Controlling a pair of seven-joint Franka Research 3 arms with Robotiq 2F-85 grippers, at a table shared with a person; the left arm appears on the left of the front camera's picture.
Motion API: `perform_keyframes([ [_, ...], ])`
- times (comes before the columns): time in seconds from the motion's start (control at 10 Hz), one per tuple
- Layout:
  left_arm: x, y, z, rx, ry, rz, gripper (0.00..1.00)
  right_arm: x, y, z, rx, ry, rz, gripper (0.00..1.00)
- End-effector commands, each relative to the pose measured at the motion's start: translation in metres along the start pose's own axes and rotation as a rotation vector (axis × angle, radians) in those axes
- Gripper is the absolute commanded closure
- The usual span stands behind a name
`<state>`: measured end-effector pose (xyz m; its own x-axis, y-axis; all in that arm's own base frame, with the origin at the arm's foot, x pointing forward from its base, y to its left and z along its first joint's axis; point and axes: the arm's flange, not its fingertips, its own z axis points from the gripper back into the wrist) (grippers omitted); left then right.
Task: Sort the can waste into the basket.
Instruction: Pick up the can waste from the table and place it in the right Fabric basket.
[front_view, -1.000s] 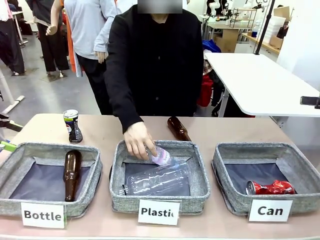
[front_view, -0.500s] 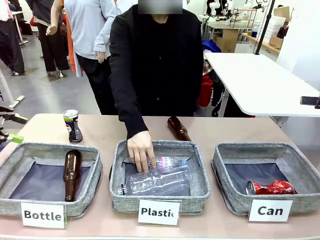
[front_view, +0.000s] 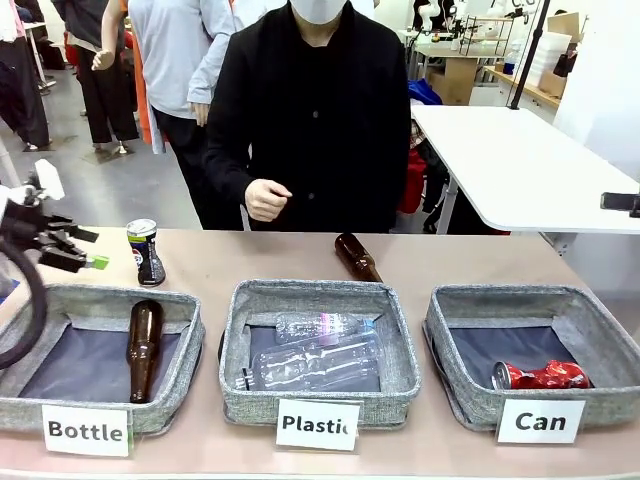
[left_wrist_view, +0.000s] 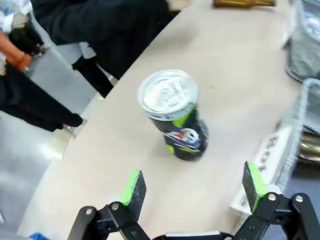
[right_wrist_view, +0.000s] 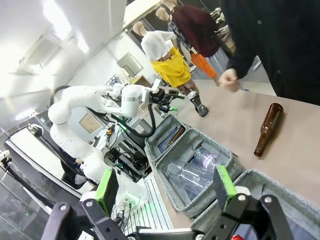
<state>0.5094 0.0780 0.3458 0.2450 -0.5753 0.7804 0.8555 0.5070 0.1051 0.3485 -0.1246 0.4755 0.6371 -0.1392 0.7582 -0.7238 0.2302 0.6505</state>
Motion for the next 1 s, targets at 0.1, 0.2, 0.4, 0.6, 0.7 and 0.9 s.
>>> perform_keyframes([
  [0.1, 0.0, 0.037, -0.037, 0.028, 0.008, 0.086, 0.0, 0.001, 0.001, 0.003, 0.007, 0.007, 0.015, 0.0],
  [0.2, -0.003, 0.04, -0.044, 0.024, 0.008, 0.093, 0.0, 0.001, 0.001, 0.003, 0.007, 0.007, 0.015, 0.0],
  [0.4, -0.007, 0.045, -0.055, 0.009, 0.016, 0.084, 0.0, 0.001, 0.001, 0.003, 0.007, 0.007, 0.015, 0.0],
  [0.6, -0.01, 0.043, -0.058, -0.017, 0.026, 0.064, 0.0, 0.001, 0.001, 0.003, 0.007, 0.007, 0.015, 0.0],
  [0.7, -0.009, 0.04, -0.057, -0.024, 0.03, 0.046, 0.0, 0.001, 0.001, 0.003, 0.007, 0.007, 0.015, 0.0],
  [0.9, -0.009, 0.035, -0.061, -0.039, 0.005, 0.022, 0.0, 0.001, 0.001, 0.003, 0.007, 0.007, 0.015, 0.0],
])
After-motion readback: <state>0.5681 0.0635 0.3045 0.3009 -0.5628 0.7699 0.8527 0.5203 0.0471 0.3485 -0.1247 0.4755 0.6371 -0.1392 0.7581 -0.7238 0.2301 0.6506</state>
